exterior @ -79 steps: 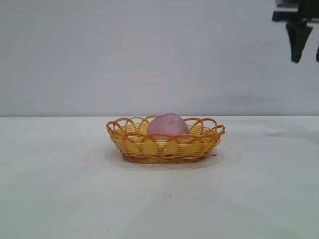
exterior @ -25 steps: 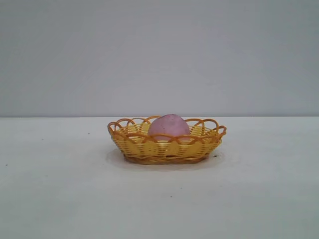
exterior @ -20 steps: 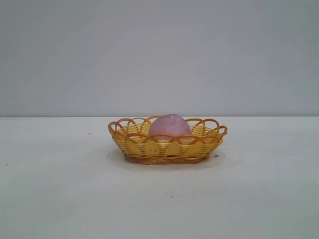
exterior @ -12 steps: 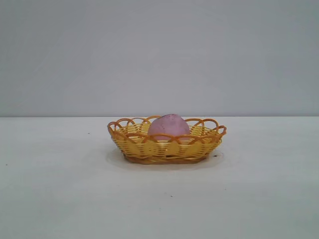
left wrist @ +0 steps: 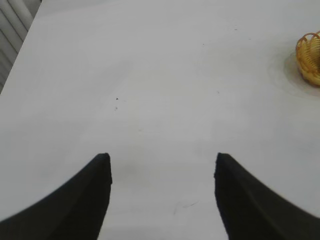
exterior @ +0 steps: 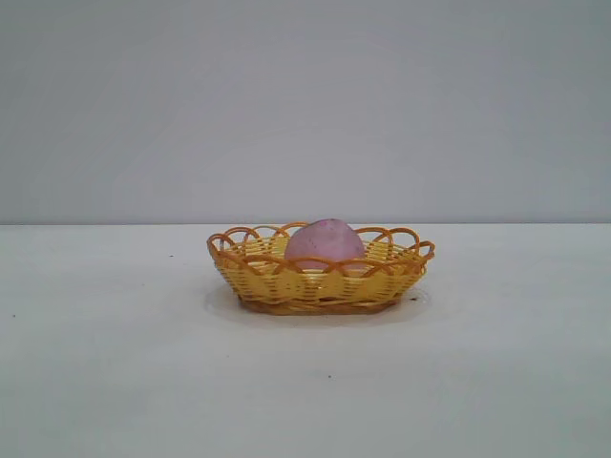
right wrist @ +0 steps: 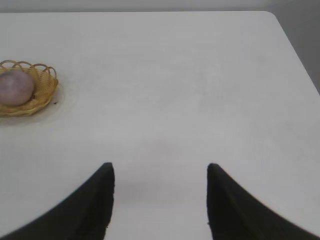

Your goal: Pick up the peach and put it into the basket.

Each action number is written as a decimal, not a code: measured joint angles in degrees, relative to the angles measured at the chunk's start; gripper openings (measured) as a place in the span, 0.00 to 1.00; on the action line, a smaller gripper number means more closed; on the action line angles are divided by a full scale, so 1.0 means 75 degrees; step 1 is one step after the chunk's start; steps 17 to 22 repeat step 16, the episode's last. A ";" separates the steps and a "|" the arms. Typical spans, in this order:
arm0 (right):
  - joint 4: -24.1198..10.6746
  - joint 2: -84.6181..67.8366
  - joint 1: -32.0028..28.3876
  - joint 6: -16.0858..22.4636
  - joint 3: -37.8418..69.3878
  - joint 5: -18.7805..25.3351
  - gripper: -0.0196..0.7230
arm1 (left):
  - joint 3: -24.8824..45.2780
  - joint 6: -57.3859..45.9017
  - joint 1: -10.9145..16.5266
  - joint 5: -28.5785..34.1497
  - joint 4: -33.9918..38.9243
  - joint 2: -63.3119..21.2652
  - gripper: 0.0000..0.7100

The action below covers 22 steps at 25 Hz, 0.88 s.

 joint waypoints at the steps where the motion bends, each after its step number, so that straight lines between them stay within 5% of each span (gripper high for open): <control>1: 0.0000 0.0000 0.0019 0.0000 0.0000 0.0000 0.51 | 0.0000 0.0000 0.0000 -0.0007 0.0000 0.0000 0.56; 22: 0.0000 0.0000 0.0241 0.0000 0.0000 0.0000 0.51 | 0.0000 -0.0013 0.0000 -0.0007 0.0000 0.0000 0.56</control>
